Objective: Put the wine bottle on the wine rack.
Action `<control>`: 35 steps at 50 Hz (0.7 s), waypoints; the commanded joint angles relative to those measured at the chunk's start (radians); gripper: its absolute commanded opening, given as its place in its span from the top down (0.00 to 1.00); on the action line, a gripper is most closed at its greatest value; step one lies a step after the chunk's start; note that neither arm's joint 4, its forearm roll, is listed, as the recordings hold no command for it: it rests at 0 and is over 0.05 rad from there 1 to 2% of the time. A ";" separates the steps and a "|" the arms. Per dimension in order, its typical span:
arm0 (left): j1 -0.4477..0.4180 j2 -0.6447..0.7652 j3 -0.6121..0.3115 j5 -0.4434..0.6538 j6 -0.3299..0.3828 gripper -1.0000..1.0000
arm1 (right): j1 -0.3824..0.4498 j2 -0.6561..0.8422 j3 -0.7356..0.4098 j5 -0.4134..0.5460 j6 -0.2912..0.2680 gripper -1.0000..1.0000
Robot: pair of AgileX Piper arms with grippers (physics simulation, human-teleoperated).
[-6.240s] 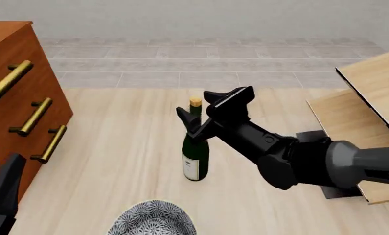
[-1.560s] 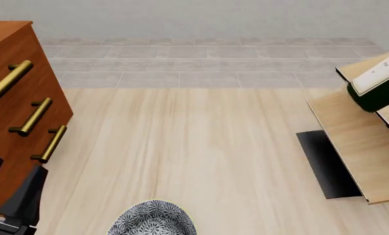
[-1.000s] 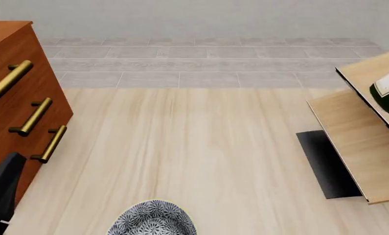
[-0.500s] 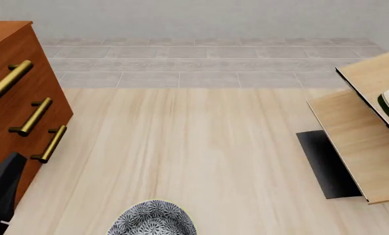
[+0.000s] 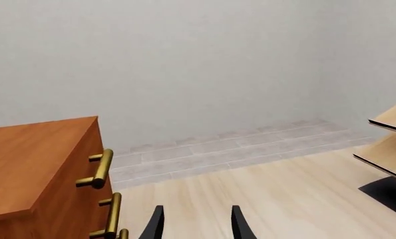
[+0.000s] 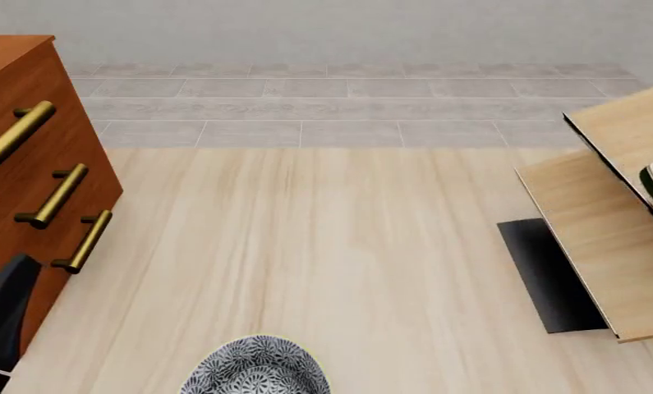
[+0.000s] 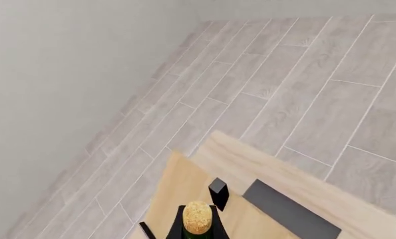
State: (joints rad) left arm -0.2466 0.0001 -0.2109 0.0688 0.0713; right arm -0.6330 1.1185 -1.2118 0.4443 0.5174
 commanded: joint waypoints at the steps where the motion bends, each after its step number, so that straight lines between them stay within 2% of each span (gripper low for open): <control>1: 0.001 0.000 -0.001 0.001 0.002 0.00 | -0.008 0.025 0.050 -0.026 0.009 1.00; 22: -0.001 0.000 -0.003 0.004 0.004 0.00 | -0.021 0.074 0.108 -0.103 0.005 1.00; 35: -0.007 0.000 -0.003 0.005 0.008 0.00 | -0.058 0.115 0.127 -0.140 0.004 1.00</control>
State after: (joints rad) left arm -0.2507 0.0001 -0.2147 0.0742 0.0773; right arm -0.6862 1.1703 -1.1642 0.3063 0.4975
